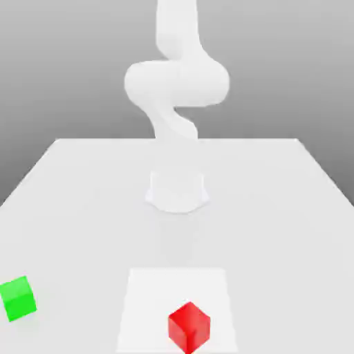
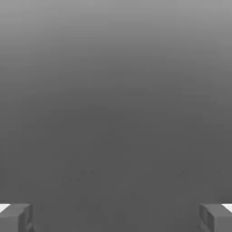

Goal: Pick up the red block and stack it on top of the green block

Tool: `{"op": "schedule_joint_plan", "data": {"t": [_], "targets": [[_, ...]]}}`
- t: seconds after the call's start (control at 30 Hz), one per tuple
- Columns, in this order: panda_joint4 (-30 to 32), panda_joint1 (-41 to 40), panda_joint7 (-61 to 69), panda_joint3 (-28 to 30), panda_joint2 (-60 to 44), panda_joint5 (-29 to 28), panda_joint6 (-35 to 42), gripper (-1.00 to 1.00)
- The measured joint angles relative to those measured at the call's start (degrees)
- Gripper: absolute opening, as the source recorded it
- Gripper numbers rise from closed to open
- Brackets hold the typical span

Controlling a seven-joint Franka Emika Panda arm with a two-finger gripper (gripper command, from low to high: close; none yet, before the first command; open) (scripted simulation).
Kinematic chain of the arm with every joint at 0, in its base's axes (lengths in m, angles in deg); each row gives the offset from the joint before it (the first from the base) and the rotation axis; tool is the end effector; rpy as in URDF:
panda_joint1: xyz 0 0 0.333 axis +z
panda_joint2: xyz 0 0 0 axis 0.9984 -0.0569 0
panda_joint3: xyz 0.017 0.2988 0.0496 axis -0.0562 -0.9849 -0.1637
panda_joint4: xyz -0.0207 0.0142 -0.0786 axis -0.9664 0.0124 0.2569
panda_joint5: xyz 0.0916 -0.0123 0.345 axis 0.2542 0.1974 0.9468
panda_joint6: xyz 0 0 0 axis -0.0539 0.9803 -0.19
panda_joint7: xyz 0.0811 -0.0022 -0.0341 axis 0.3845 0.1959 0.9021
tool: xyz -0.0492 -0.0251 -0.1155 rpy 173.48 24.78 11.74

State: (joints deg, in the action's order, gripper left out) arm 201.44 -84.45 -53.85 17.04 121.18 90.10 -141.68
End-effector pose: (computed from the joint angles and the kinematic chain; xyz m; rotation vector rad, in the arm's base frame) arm 0.3666 -0.0013 0.6489 -2.5165 0.9568 -0.9343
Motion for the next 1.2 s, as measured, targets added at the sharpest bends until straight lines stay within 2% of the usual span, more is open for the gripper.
{"op": "schedule_joint_plan", "data": {"t": [0.4, 0.63, 0.83, 0.97, 1.0, 1.2], "targets": [[4.7, 8.4, 21.4, 6.8, -25.4, 5.8, -9.4, 0.00], [7.4, 10.0, 32.4, 7.1, -39.8, 7.3, -15.0, 0.00], [9.6, 10.0, 38.2, 7.1, -51.5, 4.1, -20.3, 0.00], [8.7, 8.6, 40.5, 5.3, -59.8, 6.0, -26.7, 0.00], [8.5, 8.0, 40.9, 4.6, -61.6, 6.5, -28.3, -1.00], [8.3, 7.7, 41.1, 4.2, -62.5, 6.7, -28.9, -1.00]]}}
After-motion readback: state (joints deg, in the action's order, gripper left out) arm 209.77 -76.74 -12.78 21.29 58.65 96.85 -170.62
